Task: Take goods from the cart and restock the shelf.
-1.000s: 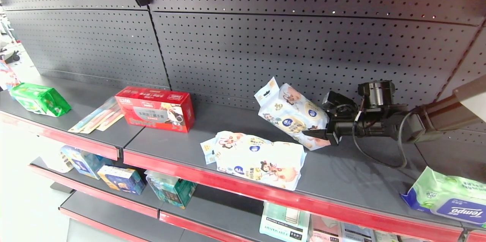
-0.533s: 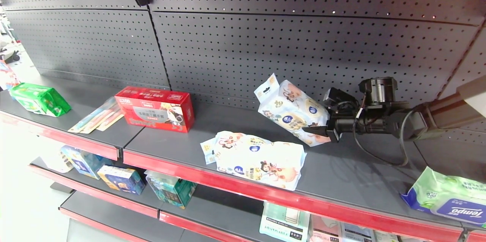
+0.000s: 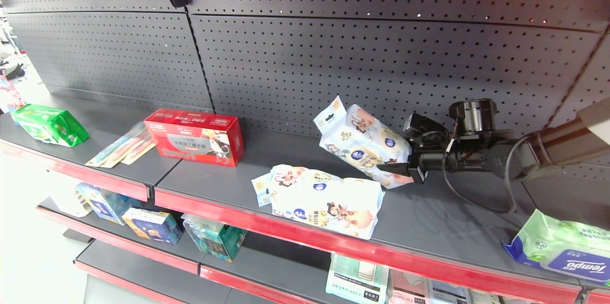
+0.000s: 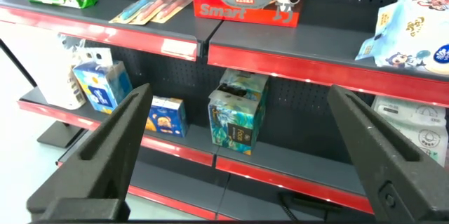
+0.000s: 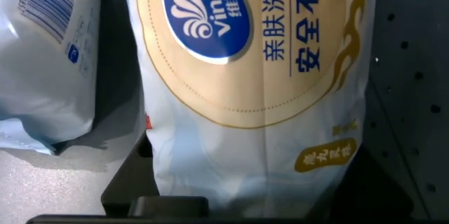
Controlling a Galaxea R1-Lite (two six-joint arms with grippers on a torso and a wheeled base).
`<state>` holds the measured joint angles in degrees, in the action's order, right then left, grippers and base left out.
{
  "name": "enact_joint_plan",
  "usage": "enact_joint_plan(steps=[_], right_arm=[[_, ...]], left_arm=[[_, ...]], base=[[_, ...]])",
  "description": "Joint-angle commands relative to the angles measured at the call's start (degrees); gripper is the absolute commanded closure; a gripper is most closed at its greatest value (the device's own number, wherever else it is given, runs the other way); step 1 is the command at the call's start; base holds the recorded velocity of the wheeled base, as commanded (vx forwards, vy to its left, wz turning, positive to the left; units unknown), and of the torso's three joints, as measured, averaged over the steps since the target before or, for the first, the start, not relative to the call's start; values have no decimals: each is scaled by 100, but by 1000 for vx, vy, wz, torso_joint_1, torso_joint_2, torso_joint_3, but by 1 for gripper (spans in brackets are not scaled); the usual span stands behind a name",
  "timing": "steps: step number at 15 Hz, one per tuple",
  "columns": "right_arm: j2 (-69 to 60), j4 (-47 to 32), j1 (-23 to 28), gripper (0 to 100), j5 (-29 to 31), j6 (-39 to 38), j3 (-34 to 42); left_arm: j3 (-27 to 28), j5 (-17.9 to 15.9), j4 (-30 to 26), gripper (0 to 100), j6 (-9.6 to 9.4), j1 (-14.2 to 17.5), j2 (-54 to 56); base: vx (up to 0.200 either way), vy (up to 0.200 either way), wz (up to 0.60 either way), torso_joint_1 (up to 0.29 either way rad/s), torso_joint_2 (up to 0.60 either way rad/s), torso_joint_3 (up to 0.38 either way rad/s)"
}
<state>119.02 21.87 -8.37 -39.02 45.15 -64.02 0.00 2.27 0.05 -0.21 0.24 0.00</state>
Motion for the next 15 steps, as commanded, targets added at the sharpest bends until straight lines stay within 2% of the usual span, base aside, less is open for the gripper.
enact_joint_plan(steps=[1,7,15], right_arm=[[-36,1,-24,0,0,11,48],[-133,1,11,0,0,-7,74],[-546,1,521,0,26,-174,584]], left_arm=[[0,2,-5,0,3,2,-9],[0,2,-5,0,-6,2,-9],[0,2,-5,0,3,2,-9]], base=[[0,0,0,0,0,0],[0,0,0,0,0,0],[0,0,0,0,0,0]])
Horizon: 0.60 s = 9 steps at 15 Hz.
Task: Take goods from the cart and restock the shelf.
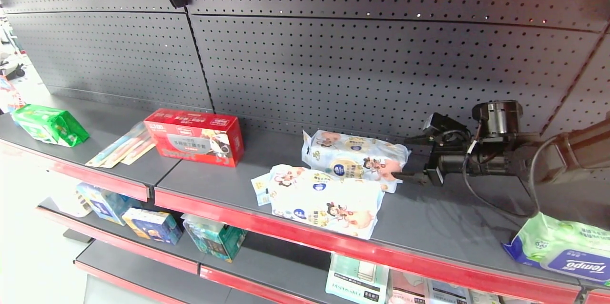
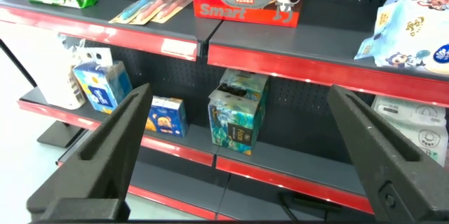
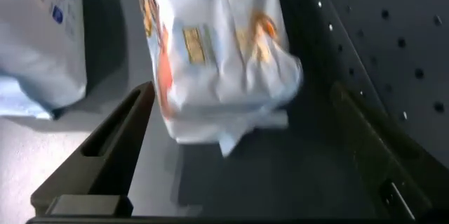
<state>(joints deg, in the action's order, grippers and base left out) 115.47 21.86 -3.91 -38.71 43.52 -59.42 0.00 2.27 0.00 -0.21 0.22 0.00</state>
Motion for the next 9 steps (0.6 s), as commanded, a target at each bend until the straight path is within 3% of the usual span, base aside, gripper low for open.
enact_joint_plan(steps=[1,9], right_arm=[[-227,3,101,0,-5,-10,176],[-156,20,119,0,153,-291,115]], left_arm=[[0,2,0,0,3,4,-9],[0,2,9,0,3,4,-9]], base=[[0,0,0,0,0,0],[0,0,0,0,0,0]])
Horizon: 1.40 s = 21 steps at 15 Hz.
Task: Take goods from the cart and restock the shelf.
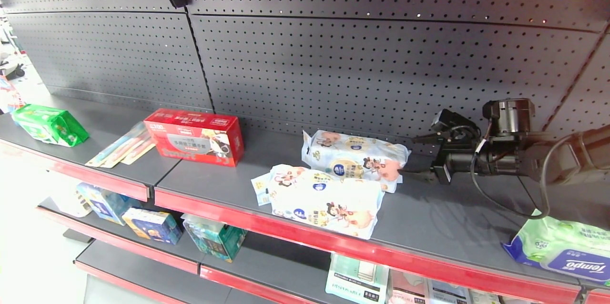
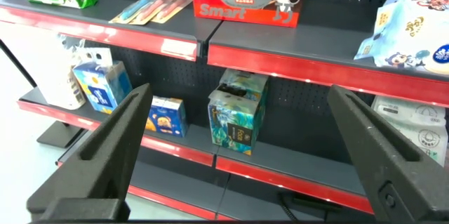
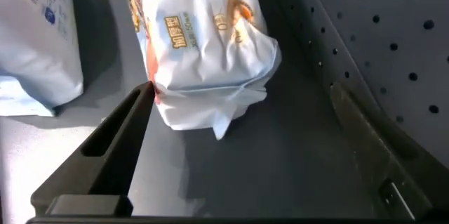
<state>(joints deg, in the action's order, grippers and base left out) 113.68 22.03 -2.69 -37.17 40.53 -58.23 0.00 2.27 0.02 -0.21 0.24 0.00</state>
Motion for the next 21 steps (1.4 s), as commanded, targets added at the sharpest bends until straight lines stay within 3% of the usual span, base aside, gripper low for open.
enact_joint_plan(steps=[1,7,11,14,21], right_arm=[[76,3,-3,0,43,-2,-74],[58,3,32,0,192,-19,-92],[-408,-6,76,0,184,-98,304],[-953,-14,85,0,201,-626,480],[-2324,-14,67,0,395,-1469,1657]], left_arm=[[0,2,-2,0,3,2,-9],[0,2,-2,0,-6,2,-9],[0,2,-2,0,-6,2,-9],[0,2,-2,0,3,2,-9],[0,2,-2,0,3,2,-9]], base=[[0,0,0,0,0,0],[0,0,0,0,0,0],[0,0,0,0,0,0],[0,0,0,0,0,0],[0,0,0,0,0,0]])
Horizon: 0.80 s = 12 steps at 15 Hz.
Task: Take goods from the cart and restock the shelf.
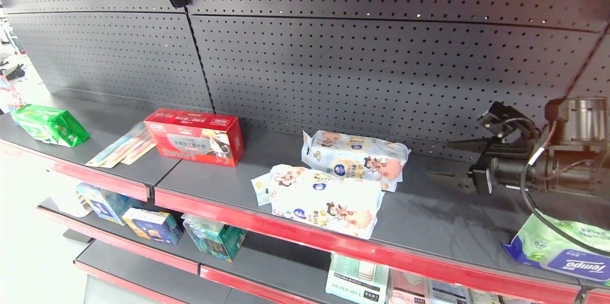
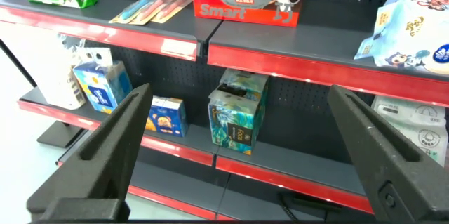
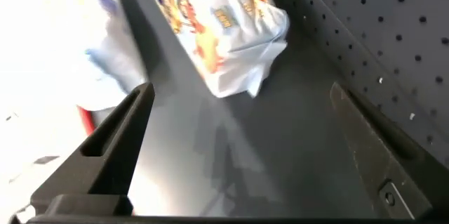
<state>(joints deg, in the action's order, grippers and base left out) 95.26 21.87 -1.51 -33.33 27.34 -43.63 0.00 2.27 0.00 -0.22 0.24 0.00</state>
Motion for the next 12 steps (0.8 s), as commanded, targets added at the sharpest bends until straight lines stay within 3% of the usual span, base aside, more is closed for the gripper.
enact_joint_plan(steps=[1,9,12], right_arm=[[-649,1,-51,0,11,-256,338],[-2327,-16,-51,0,99,-528,1445],[-3479,-60,-51,0,714,-774,2025]], left_arm=[[0,2,0,0,4,2,-9],[0,2,0,0,4,2,-9],[0,2,0,0,-4,2,-9]], base=[[0,0,0,0,0,0],[0,0,0,0,0,0],[0,0,0,0,0,0]])
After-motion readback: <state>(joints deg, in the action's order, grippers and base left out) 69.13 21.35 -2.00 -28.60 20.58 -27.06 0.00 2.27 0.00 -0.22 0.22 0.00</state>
